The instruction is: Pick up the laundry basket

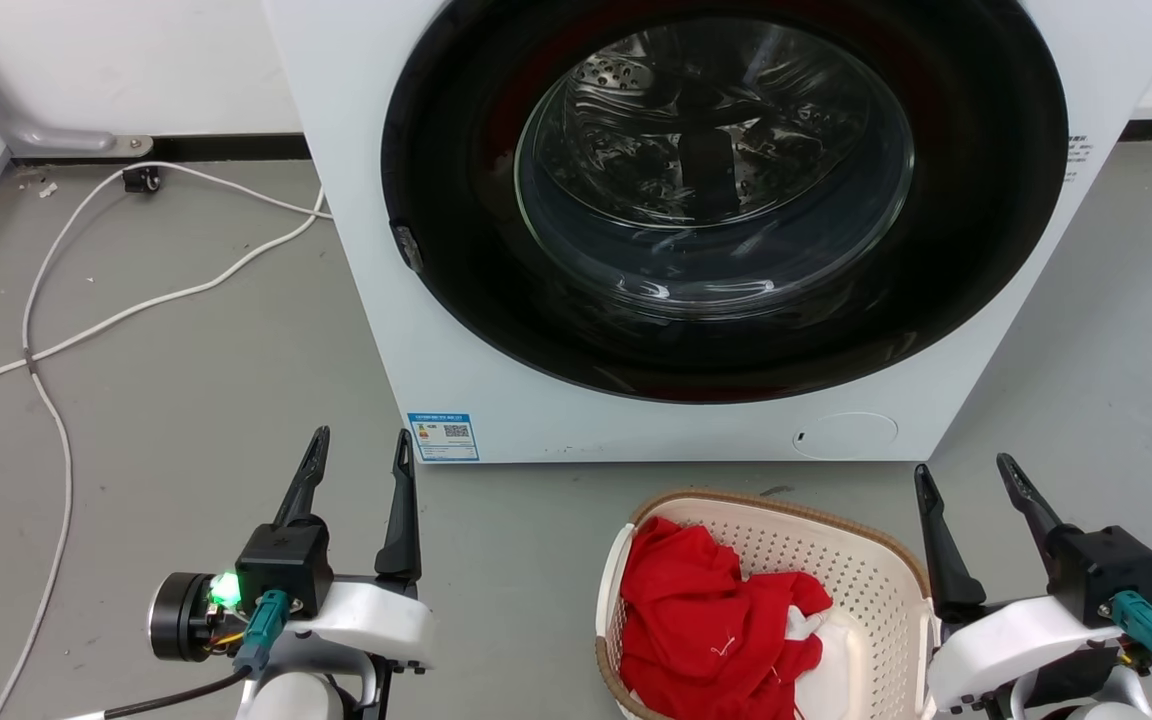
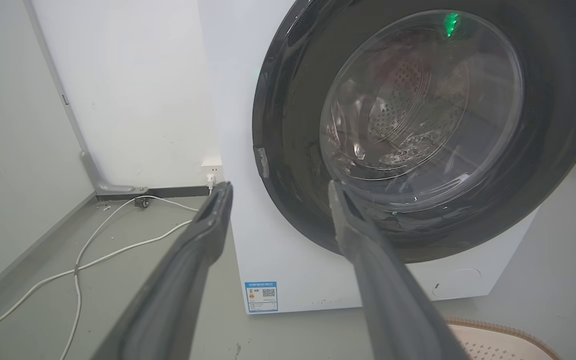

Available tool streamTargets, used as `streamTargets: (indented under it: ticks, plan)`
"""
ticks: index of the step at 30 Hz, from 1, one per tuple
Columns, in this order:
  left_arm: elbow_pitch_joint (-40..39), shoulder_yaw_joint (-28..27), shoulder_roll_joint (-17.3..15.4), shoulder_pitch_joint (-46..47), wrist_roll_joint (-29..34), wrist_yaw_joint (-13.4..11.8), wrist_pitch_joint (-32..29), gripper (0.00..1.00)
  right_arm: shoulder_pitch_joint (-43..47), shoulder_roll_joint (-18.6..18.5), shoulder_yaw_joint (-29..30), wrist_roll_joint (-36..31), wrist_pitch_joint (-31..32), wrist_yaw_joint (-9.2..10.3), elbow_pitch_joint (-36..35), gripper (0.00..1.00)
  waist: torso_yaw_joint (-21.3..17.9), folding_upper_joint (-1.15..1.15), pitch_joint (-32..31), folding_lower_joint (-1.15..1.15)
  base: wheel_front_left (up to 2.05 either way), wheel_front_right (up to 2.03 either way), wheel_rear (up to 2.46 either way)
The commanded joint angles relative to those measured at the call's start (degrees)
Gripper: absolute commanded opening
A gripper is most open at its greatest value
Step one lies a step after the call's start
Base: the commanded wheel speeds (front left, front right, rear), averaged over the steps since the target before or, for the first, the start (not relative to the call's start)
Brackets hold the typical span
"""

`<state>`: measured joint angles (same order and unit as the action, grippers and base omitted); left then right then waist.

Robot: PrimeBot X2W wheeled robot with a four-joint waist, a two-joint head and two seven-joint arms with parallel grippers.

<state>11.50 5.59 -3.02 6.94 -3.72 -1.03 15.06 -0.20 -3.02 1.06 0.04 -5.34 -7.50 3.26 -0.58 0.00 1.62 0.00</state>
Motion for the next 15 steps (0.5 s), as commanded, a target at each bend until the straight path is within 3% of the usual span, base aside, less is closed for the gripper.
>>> streamTargets:
  ticks: [1, 15]
  plan:
    - [0.1, 0.1, 0.0, 0.4, -0.1, 0.0, 0.2, 1.0, -0.5, 0.3, 0.2, 0.2, -0.3, 0.02, 0.1, 1.0, 0.0, 0.0, 0.1, 0.0, 0.0, 0.0, 0.0]
    - [0.8, 1.5, 0.1, 0.9, 0.0, 0.3, 0.2, 1.0, 0.7, 0.3, 1.6, 1.0, 0.1, 0.02, 0.3, 1.0, -1.7, 0.0, 1.3, 0.0, 0.0, 0.0, 0.0]
